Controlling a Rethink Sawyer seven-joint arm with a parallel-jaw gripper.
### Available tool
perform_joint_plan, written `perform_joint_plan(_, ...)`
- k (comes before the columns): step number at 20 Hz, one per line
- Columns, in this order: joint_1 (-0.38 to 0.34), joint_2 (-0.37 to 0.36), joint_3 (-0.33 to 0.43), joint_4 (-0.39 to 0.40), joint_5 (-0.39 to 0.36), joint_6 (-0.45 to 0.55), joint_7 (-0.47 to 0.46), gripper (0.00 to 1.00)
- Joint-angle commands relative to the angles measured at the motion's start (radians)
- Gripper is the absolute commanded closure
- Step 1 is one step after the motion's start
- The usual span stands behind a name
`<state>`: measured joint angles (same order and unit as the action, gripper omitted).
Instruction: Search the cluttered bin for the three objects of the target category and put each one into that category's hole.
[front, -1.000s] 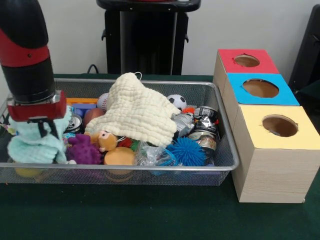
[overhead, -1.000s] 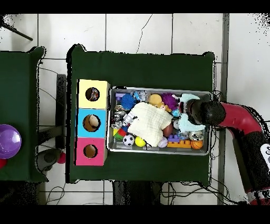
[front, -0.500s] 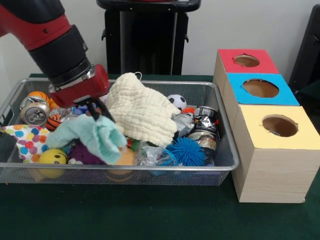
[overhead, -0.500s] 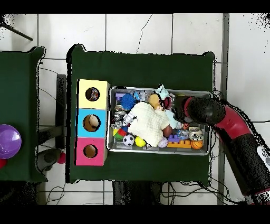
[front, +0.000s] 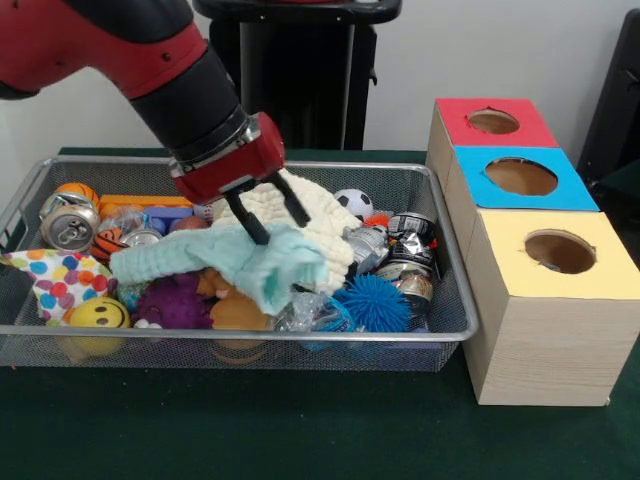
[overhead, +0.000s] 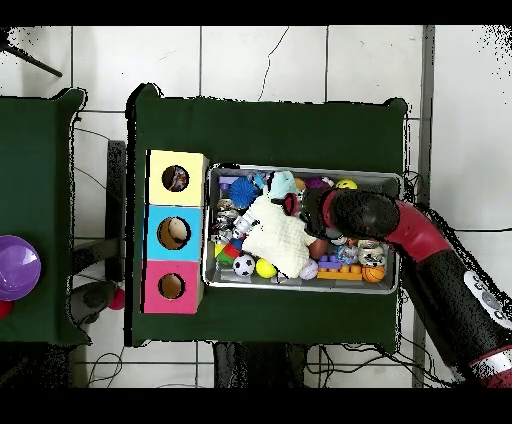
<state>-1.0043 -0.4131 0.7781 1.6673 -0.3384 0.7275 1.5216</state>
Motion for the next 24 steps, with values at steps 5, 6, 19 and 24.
perform_joint_plan(5, 0.141, -0.151, -0.146, -0.018, -0.139, 0.040, 0.022, 0.00)
perform_joint_plan(6, 0.179, -0.209, -0.192, -0.047, -0.177, 0.128, 0.005, 0.00)
perform_joint_plan(19, 0.291, -0.457, -0.288, -0.171, -0.323, 0.470, -0.138, 0.00)
perform_joint_plan(24, 0.289, -0.473, -0.265, -0.194, -0.391, 0.453, -0.185, 0.00)
